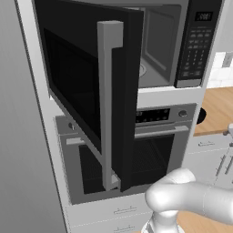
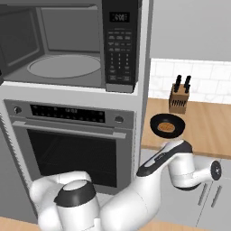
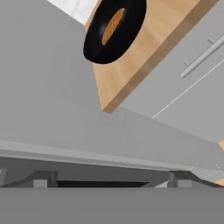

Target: Open the microwave, place the bowl with waffle inside the microwave, then close the microwave door and turn it on.

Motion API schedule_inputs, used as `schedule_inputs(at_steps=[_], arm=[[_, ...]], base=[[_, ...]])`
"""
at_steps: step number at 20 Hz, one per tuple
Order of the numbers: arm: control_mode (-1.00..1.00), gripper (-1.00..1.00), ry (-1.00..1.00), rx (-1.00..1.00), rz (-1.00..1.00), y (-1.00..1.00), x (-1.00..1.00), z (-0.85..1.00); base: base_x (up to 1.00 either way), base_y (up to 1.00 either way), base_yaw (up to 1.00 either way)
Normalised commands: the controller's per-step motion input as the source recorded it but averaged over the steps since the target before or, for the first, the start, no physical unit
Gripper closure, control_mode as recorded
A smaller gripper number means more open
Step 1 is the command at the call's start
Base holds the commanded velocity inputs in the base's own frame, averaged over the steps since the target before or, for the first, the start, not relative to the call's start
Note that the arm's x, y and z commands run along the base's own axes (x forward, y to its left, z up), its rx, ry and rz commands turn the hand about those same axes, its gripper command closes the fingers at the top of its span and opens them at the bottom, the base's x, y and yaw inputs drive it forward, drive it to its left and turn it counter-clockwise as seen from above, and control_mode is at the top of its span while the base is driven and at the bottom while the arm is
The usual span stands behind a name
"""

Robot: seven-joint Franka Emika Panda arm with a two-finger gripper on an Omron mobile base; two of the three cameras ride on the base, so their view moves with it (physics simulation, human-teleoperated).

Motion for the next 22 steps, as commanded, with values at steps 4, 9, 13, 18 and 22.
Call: schedule_inputs(at_steps=[4,9,13,18,22], arm=[[-1.00,-1.00,-0.09,0.04,0.00,0.00,0.10,0.02],[-1.00,-1.00,-0.24,0.04,0.02,0.00,0.31,0.13],[-1.00,-1.00,-0.13,0.04,0.01,0.00,0.26,0.25],[-1.00,-1.00,0.01,0.02,0.00,0.00,0.23,0.30],[-1.00,-1.00,0.14,0.00,0.00,0.00,0.38,0.21]], base=[[0.00,0.00,0.00],[0.00,0.00,0.00],[0.00,0.00,0.00],[0.00,0.00,0.00],[0.00,0.00,0.00]])
